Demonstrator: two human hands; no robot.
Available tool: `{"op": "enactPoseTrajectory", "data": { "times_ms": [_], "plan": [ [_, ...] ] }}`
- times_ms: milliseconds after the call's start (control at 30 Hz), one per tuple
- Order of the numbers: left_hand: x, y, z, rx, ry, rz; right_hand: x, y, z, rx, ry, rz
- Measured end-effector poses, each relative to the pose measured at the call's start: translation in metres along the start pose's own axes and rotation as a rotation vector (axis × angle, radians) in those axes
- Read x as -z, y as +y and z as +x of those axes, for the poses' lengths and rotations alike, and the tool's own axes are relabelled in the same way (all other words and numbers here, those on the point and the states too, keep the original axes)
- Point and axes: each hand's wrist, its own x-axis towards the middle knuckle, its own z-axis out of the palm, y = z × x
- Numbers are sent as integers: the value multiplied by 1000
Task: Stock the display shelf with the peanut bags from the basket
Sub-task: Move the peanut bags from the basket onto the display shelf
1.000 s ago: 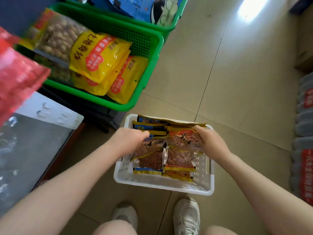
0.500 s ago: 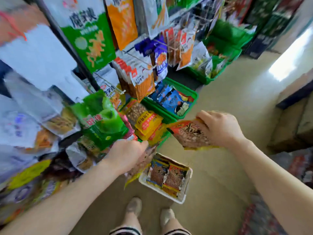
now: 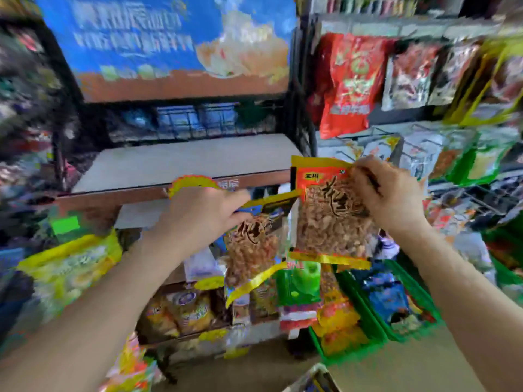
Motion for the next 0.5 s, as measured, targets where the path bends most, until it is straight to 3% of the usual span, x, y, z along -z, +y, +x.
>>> {"op": "enactPoseTrajectory", "data": {
  "times_ms": [200, 400, 500],
  "plan": [
    [49, -115, -11, 140, 38, 169, -66, -66, 95, 71, 35, 193],
    [49, -236, 14, 171, 41, 262, -150, -109, 194, 84, 137, 170],
    [26, -294, 28, 196, -84, 343, -194, -120, 235, 37, 46, 162]
  ]
}}
